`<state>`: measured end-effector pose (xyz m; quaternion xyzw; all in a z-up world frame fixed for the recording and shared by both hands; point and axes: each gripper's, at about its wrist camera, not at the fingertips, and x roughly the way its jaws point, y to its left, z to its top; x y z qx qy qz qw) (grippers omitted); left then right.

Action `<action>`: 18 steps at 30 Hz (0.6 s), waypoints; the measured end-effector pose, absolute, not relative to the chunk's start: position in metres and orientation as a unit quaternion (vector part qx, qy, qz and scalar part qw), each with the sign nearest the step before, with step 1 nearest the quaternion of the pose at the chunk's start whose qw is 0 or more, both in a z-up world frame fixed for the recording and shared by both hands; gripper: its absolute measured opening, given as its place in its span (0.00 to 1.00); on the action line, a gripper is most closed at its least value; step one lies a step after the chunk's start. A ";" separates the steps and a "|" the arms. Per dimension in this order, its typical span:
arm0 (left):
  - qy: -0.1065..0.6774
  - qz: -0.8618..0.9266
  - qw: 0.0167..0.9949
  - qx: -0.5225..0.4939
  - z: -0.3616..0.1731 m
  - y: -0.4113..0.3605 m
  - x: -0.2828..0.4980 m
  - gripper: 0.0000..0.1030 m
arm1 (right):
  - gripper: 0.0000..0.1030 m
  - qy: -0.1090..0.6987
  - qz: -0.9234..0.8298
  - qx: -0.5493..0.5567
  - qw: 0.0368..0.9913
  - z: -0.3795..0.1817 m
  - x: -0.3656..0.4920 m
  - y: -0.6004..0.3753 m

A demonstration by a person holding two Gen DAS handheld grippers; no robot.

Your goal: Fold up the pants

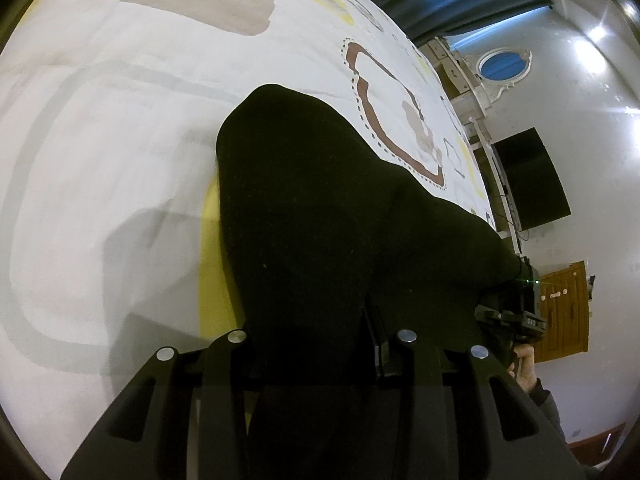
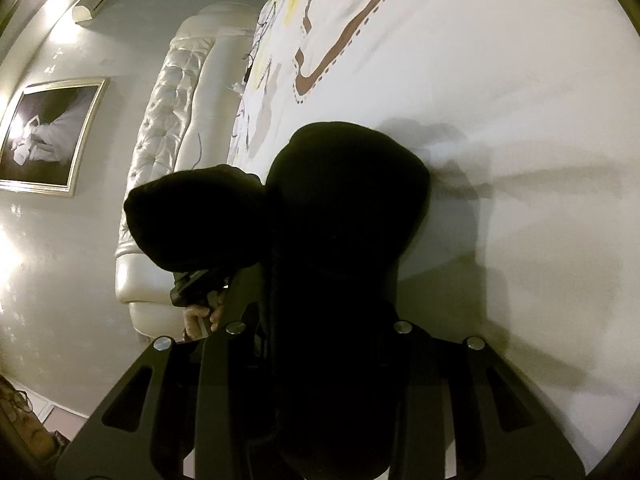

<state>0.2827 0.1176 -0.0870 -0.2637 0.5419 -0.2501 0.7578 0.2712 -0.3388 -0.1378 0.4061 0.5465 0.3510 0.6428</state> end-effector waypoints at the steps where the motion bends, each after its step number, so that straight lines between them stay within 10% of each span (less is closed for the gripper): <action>1: 0.542 -0.251 0.758 -0.264 -0.087 0.118 0.282 0.34 | 0.31 0.546 0.351 0.407 0.642 -0.138 0.271 -0.340; 18: 0.536 -0.261 0.751 -0.282 -0.091 0.123 0.284 0.36 | 0.31 0.546 0.352 0.414 0.638 -0.134 0.271 -0.339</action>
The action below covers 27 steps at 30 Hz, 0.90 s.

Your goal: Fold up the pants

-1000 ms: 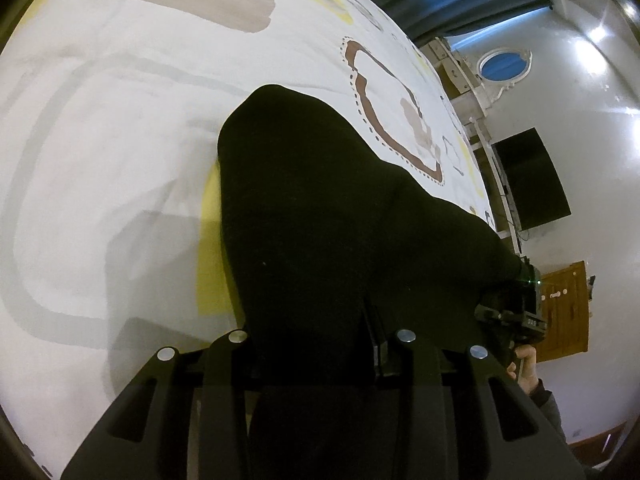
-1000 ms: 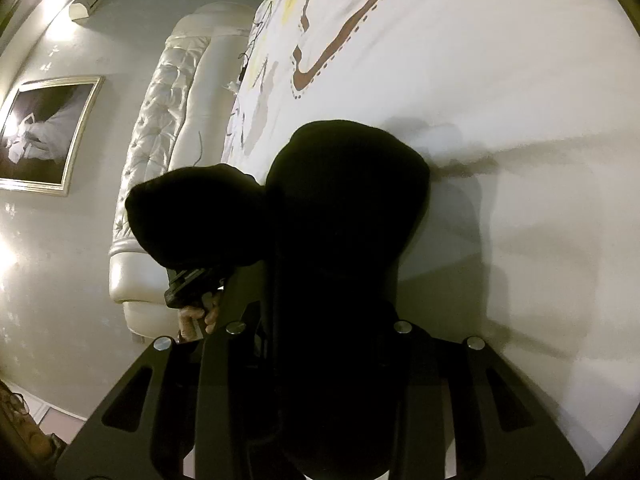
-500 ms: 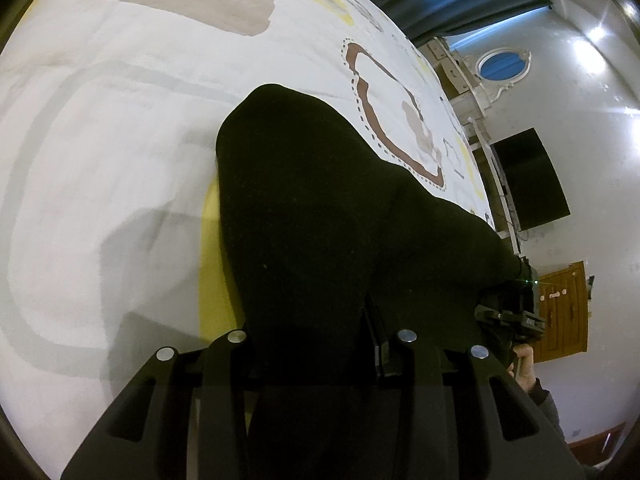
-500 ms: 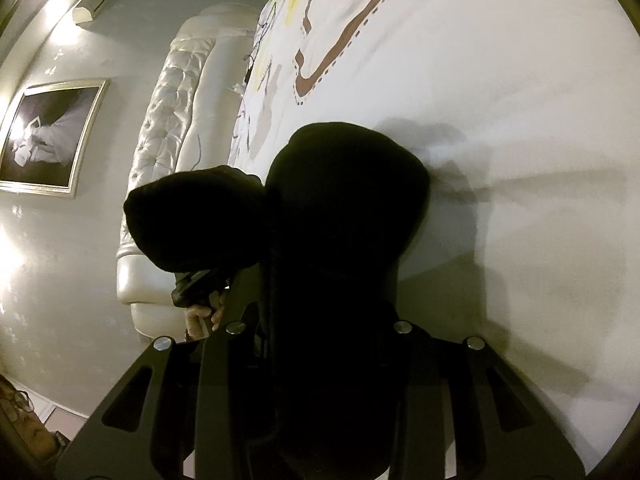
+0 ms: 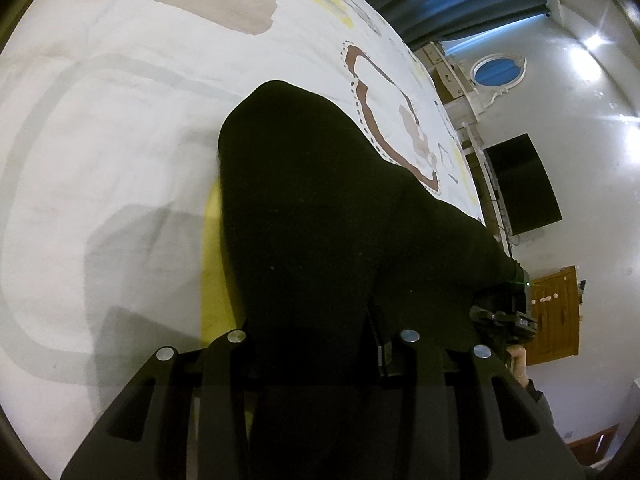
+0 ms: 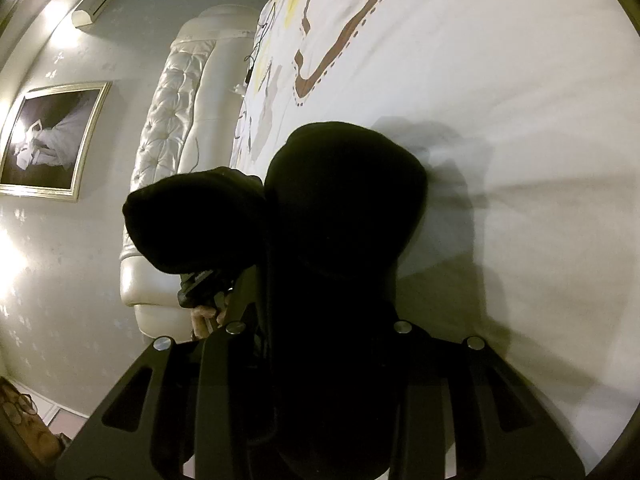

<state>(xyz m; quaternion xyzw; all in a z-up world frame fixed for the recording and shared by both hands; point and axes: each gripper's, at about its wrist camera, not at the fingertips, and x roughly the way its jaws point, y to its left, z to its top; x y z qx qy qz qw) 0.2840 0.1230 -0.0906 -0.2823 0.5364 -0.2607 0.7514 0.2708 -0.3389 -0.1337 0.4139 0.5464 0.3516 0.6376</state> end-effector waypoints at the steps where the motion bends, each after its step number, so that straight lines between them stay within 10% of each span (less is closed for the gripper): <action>1: 0.536 -0.263 0.751 -0.283 -0.090 0.122 0.284 0.37 | 0.31 0.546 0.352 0.414 0.638 -0.134 0.271 -0.340; 9: 0.519 -0.261 0.770 -0.265 -0.085 0.118 0.277 0.46 | 0.37 0.534 0.340 0.424 0.648 -0.130 0.266 -0.341; 14: 0.503 -0.237 0.791 -0.256 -0.075 0.120 0.267 0.72 | 0.44 0.519 0.321 0.448 0.654 -0.129 0.259 -0.355; 27: 0.468 -0.120 0.844 -0.232 -0.064 0.158 0.202 0.76 | 0.52 0.499 0.240 0.462 0.693 -0.120 0.209 -0.388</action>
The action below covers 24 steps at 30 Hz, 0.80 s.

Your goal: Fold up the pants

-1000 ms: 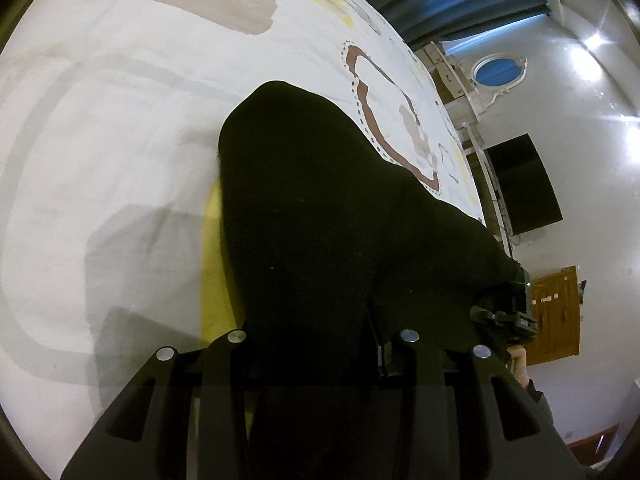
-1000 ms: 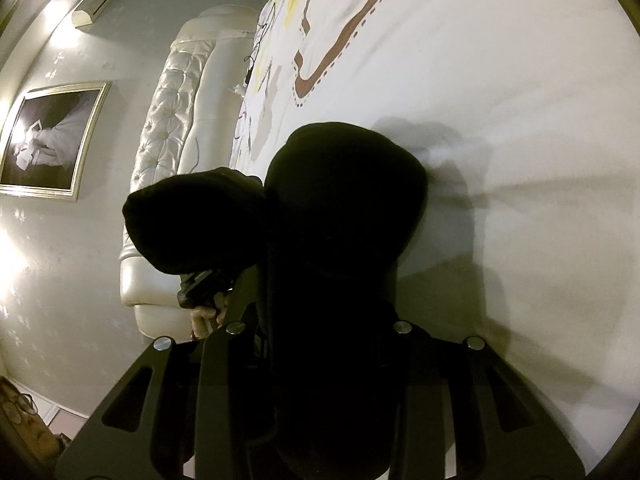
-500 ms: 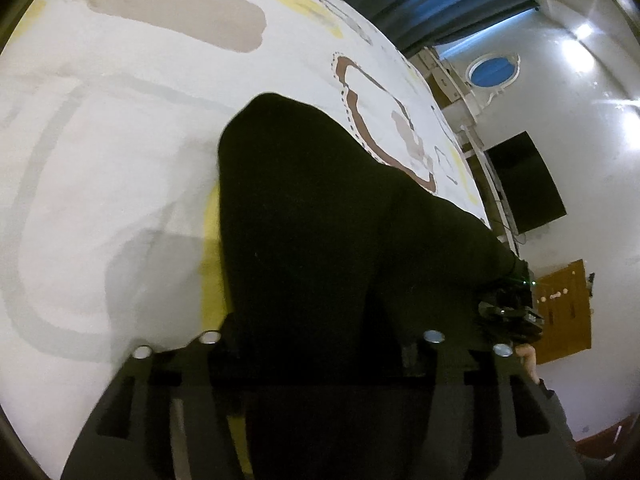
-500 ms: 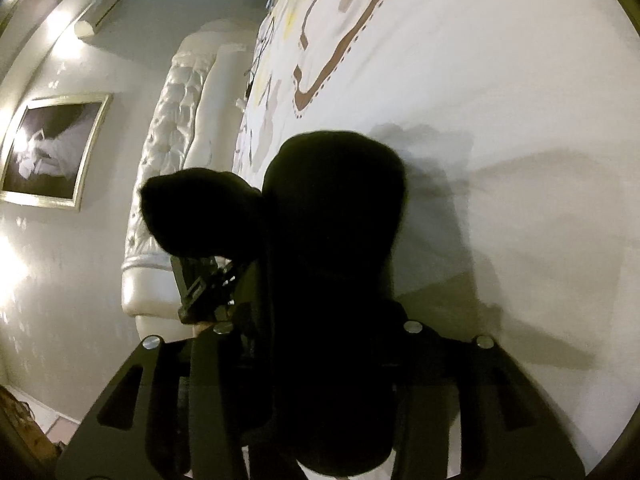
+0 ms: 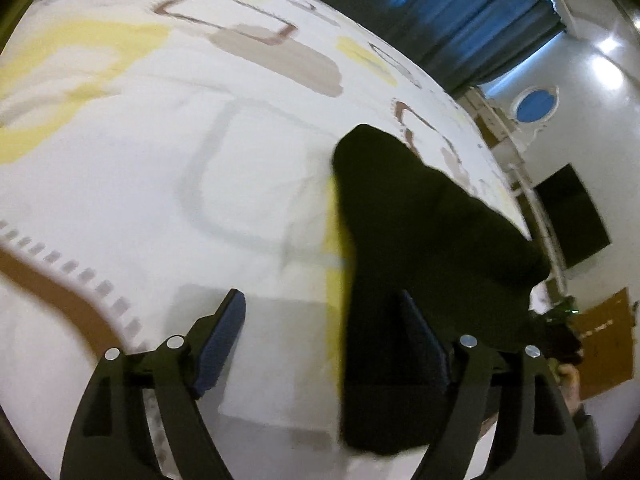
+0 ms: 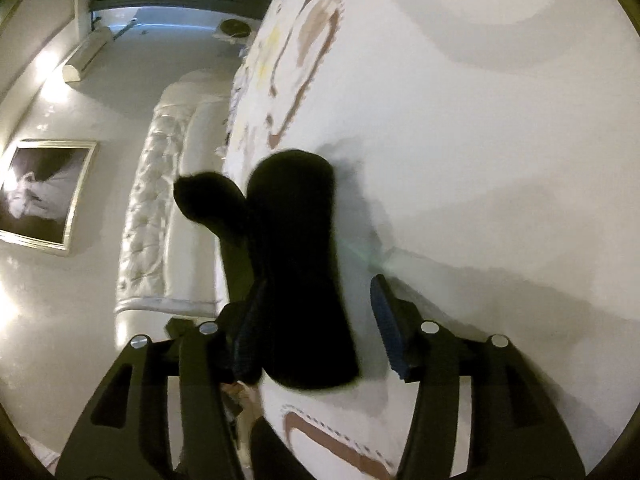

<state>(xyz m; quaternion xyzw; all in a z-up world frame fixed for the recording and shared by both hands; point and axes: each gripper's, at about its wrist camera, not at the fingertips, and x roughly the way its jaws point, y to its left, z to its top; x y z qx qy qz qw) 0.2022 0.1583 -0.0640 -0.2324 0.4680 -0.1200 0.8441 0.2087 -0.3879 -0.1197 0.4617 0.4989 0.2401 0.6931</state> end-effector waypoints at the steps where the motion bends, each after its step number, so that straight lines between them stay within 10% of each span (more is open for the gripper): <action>1: 0.466 -0.109 0.849 -0.224 -0.063 0.158 0.193 0.76 | 0.52 0.502 0.230 0.453 0.700 -0.118 0.203 -0.388; 24: 0.406 -0.020 0.912 -0.064 -0.043 0.062 0.045 0.82 | 0.71 0.471 0.079 0.168 0.862 -0.064 0.057 -0.263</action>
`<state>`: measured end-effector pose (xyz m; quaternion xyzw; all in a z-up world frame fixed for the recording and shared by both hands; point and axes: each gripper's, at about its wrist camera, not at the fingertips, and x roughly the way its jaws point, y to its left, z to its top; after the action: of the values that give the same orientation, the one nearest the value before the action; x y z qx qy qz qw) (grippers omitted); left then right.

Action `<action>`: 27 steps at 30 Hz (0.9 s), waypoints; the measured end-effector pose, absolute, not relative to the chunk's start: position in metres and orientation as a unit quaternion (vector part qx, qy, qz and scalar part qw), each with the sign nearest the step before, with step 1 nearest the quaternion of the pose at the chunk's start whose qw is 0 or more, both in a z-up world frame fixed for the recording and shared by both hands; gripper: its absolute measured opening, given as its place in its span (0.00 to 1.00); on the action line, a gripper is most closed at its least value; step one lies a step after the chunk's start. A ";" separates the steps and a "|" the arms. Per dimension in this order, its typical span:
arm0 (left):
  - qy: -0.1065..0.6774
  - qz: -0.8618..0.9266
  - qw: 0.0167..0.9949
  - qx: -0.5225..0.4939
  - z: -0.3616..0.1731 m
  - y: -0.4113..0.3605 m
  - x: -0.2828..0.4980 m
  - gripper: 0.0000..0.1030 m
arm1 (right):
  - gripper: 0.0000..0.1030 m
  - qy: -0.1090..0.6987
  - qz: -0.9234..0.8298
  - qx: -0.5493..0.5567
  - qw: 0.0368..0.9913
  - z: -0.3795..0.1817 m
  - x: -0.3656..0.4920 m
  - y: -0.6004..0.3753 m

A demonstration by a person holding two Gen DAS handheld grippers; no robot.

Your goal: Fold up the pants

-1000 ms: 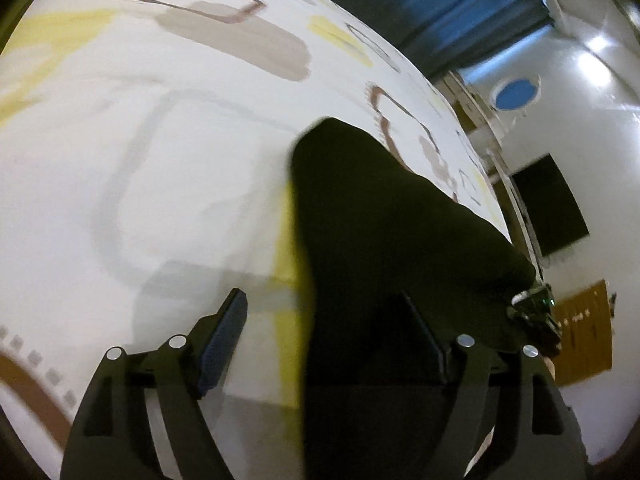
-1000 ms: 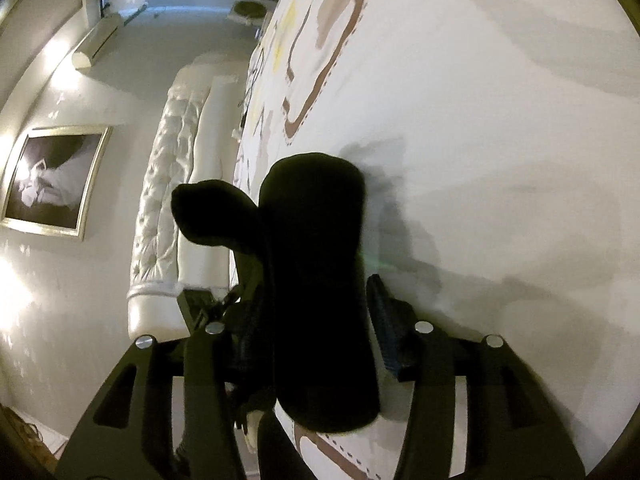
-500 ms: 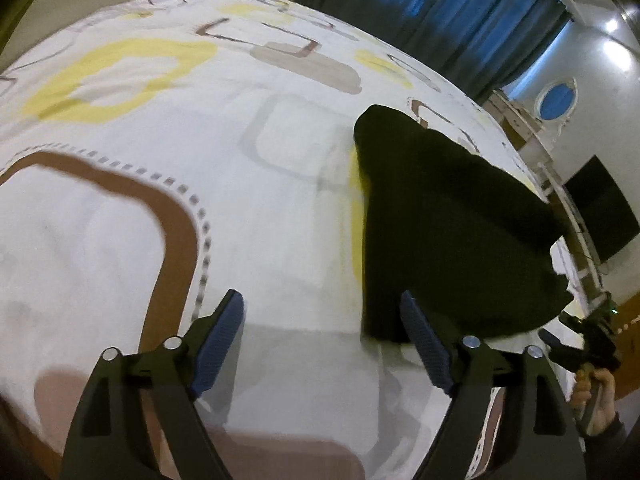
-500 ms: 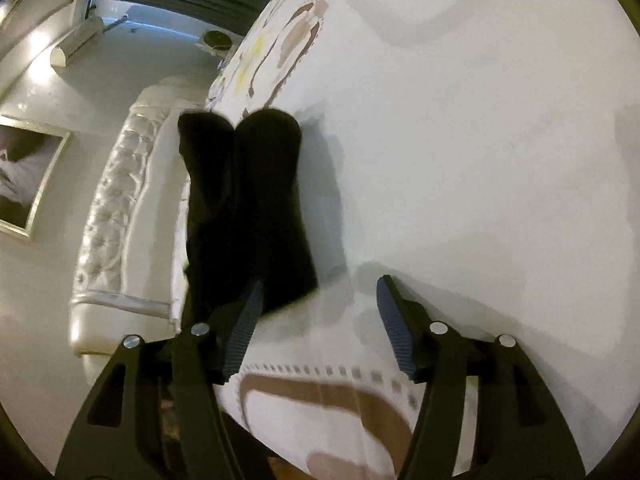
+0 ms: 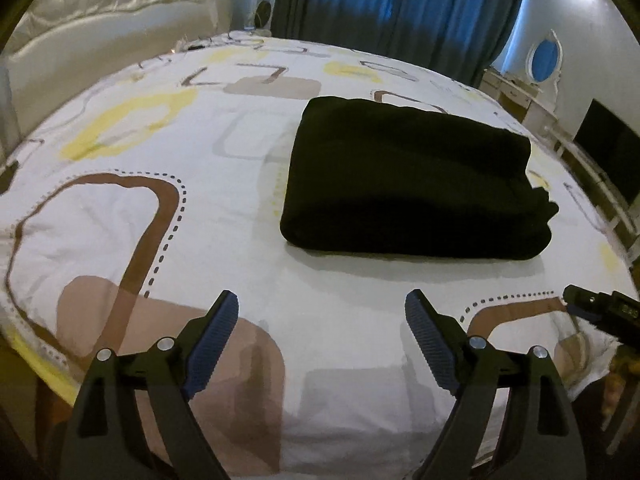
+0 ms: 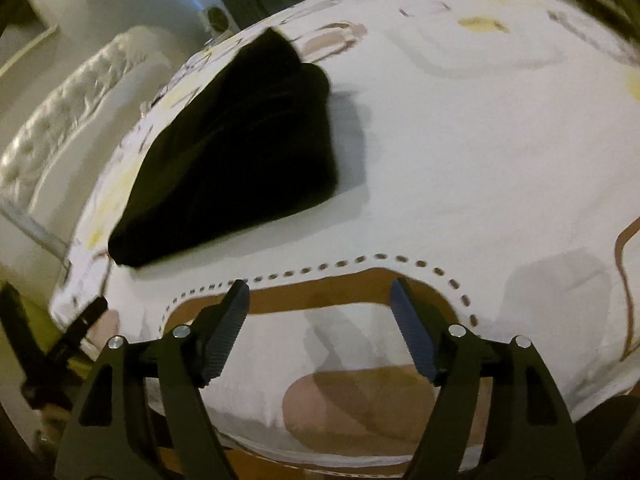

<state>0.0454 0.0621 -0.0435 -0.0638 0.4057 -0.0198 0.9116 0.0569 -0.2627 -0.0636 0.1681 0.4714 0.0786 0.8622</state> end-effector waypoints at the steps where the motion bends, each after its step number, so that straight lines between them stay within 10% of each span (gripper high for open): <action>1: 0.399 -0.011 0.915 -0.053 -0.042 0.057 0.043 0.83 | 0.72 0.469 0.076 0.153 0.867 -0.061 0.055 -0.255; 27: 0.388 0.014 0.921 -0.022 -0.036 0.029 0.025 0.83 | 0.80 0.444 0.073 0.043 0.892 -0.051 0.020 -0.216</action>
<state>0.0254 0.0289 -0.0358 -0.0220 0.3883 0.0141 0.9212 0.0205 -0.2155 -0.0505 0.0430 0.4435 0.0727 0.8923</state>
